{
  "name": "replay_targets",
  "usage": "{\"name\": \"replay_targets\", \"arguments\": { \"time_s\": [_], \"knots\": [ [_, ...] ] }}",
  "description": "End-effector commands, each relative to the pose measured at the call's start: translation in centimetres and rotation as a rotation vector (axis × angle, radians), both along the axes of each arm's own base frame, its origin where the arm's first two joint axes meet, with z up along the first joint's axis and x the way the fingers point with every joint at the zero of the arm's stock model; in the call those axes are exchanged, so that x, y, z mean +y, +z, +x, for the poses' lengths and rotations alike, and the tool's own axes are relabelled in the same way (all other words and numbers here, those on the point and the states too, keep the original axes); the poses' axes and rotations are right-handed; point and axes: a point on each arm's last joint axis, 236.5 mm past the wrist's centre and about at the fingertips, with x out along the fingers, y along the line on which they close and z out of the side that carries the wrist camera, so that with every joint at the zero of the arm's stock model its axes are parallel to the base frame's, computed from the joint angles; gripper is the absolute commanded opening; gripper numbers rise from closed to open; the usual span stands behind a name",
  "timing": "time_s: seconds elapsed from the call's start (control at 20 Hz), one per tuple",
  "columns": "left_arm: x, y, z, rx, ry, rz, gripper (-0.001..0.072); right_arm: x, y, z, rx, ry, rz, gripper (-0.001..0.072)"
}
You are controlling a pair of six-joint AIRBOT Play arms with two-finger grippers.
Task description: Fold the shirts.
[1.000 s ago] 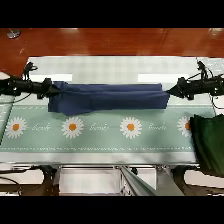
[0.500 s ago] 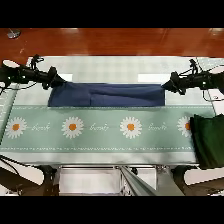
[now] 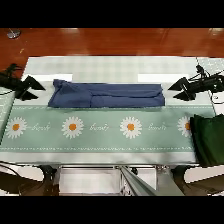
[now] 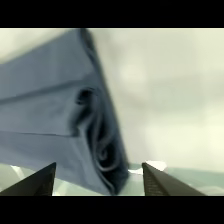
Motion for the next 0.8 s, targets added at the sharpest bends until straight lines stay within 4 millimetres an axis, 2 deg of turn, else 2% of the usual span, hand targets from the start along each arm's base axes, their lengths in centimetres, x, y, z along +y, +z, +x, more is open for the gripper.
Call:
{"name": "replay_targets", "arguments": {
  "time_s": [0.0,0.1,0.2,0.35,0.4,0.45,0.5,0.55,0.6,0.65,0.7,0.75],
  "knots": [
    [1.1,2.2,-0.2,-0.209,0.009,0.060,0.0701,-0.9,-1.8,-1.6,0.091,0.012,-0.071,0.0623],
    [-1.8,4.7,0.7,-0.383,0.031,0.026,0.0701,1.4,-2.4,-0.4,0.069,0.026,-0.053,0.0623],
    [-6.1,7.0,0.5,-0.491,-0.014,-0.033,0.0700,3.7,-3.0,0.6,0.055,0.034,-0.033,0.0622],
    [-12.3,7.2,-0.9,-0.482,-0.157,-0.089,0.0701,6.4,-4.4,0.6,0.096,0.045,-0.006,0.0621],
    [-14.3,6.9,-1.3,-0.471,-0.205,-0.106,0.0701,7.0,-4.9,0.3,0.117,0.054,0.000,0.0596],
    [-16.4,6.6,-1.7,-0.459,-0.255,-0.121,0.0701,7.6,-5.0,0.2,0.123,0.063,0.007,0.0541],
    [-18.3,6.1,-2.2,-0.445,-0.304,-0.136,0.0701,8.0,-4.8,0.3,0.120,0.069,0.015,0.0378],
    [-20.0,5.6,-2.6,-0.434,-0.343,-0.147,0.0700,8.3,-4.0,0.3,0.105,0.088,0.023,0.0088],
    [-21.6,5.2,-3.0,-0.423,-0.379,-0.155,0.0655,8.2,-2.7,0.6,0.067,0.121,0.012,0.0017],
    [-22.8,4.7,-3.3,-0.416,-0.409,-0.161,0.0330,8.0,-1.2,0.8,0.028,0.144,-0.007,0.0017],
    [-24.1,4.4,-3.5,-0.414,-0.436,-0.166,0.0036,7.4,0.5,0.9,-0.015,0.155,-0.046,0.0017],
    [-25.4,4.1,-3.6,-0.418,-0.453,-0.169,0.0027,6.7,1.9,0.7,-0.048,0.170,-0.093,0.0017]
  ]
}}
